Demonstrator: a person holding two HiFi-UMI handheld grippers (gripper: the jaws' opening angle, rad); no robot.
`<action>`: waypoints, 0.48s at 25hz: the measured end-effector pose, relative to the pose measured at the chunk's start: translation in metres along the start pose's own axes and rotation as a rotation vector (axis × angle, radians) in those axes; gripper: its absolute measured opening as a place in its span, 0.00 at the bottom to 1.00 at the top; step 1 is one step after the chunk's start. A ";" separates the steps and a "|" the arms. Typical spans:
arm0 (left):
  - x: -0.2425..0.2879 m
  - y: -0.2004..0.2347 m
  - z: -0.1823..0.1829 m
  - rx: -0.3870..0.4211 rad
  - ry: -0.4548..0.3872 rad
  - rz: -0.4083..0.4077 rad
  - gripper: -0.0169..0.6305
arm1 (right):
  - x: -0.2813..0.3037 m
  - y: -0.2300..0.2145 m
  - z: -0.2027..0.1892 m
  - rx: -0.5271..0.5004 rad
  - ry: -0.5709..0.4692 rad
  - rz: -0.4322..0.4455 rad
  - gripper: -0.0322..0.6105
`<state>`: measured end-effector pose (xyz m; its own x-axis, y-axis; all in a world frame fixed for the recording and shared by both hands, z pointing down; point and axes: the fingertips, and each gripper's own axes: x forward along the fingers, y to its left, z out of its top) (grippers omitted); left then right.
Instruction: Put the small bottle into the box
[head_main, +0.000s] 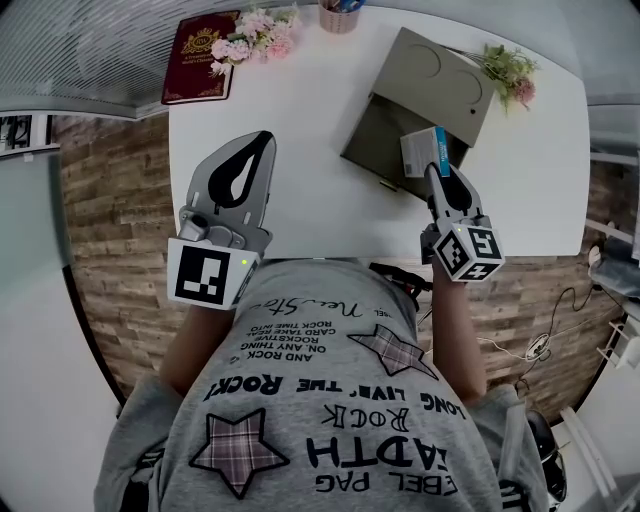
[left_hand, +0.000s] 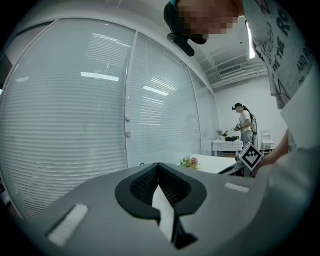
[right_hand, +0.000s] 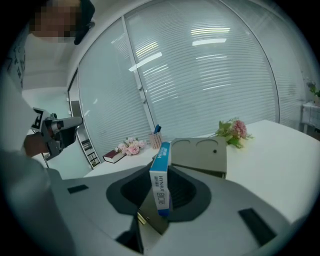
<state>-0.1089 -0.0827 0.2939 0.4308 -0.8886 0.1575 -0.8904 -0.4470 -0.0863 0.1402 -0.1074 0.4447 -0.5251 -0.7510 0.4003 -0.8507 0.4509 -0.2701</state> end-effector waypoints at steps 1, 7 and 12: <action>0.001 0.000 0.000 -0.001 0.001 0.000 0.04 | 0.000 -0.001 -0.001 0.006 0.003 0.001 0.21; 0.003 0.000 -0.003 -0.009 0.005 -0.001 0.04 | 0.000 -0.004 -0.006 -0.043 0.044 -0.024 0.21; 0.004 -0.001 -0.001 -0.007 0.004 -0.003 0.04 | -0.001 -0.008 -0.006 -0.098 0.065 -0.049 0.21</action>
<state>-0.1062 -0.0855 0.2960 0.4326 -0.8869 0.1621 -0.8903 -0.4486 -0.0785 0.1477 -0.1076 0.4516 -0.4806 -0.7419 0.4676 -0.8718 0.4621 -0.1628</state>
